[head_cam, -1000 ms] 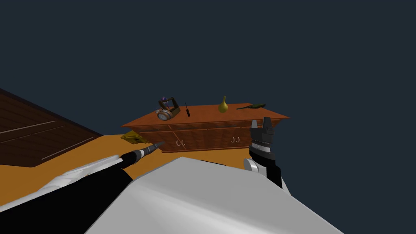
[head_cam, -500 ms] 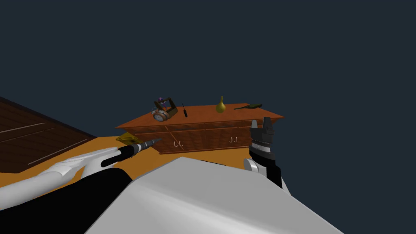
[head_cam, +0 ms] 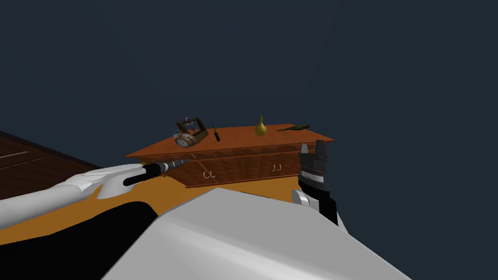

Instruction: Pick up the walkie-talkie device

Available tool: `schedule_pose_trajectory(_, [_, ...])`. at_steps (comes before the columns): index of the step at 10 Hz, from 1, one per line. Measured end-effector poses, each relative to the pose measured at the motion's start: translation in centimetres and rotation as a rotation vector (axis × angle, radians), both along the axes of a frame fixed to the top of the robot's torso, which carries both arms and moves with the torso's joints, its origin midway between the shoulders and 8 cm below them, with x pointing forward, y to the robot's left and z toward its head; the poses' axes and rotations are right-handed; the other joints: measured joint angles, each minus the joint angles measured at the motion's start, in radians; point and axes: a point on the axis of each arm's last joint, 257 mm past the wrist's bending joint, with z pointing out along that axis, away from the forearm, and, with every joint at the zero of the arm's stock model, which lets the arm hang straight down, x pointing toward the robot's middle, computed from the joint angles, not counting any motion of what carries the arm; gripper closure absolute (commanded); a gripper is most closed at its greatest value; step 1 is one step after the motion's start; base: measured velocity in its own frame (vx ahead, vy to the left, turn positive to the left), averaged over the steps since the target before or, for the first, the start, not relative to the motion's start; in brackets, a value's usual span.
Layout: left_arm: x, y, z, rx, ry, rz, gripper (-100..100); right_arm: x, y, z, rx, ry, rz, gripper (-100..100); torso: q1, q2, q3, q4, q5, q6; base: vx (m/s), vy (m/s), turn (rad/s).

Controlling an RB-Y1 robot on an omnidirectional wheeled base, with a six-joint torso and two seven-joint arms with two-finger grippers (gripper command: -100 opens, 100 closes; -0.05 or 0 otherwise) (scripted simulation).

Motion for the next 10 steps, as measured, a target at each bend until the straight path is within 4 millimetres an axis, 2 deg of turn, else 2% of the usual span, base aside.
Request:
schedule_pose_trajectory(4, [4.3, 1.6, 4.5, 0.093, -0.027, -0.04, -100, 0.0, 0.0, 0.0, 0.0, 0.0, 0.0, 0, 0.0, -0.001, 0.0, 0.0, 0.0, 0.0, 0.074, -0.057, -0.052])
schedule_pose_trajectory(6, [5.1, 1.5, 5.3, 0.106, -0.033, -0.049, -100, 0.0, 0.0, 0.0, 0.0, 0.0, 0.0, 0, 0.003, 0.003, 0.001, 0.001, 0.001, -0.001, 0.033, -0.028, -0.025])
schedule_pose_trajectory(8, [7.5, 1.5, 7.6, 0.141, -0.059, -0.071, -100, 0.0, 0.0, 0.0, 0.0, 0.0, 0.0, 0, 0.0, -0.001, -0.001, 0.0, 0.0, 0.0, 0.089, -0.063, -0.053])
schedule_pose_trajectory(10, [8.8, 1.0, 9.2, 0.162, -0.077, -0.088, -100, 0.0, 0.0, 0.0, 0.0, 0.0, 0.0, 0, 0.001, -0.001, 0.0, 0.0, 0.0, 0.0, 0.115, -0.058, -0.071])
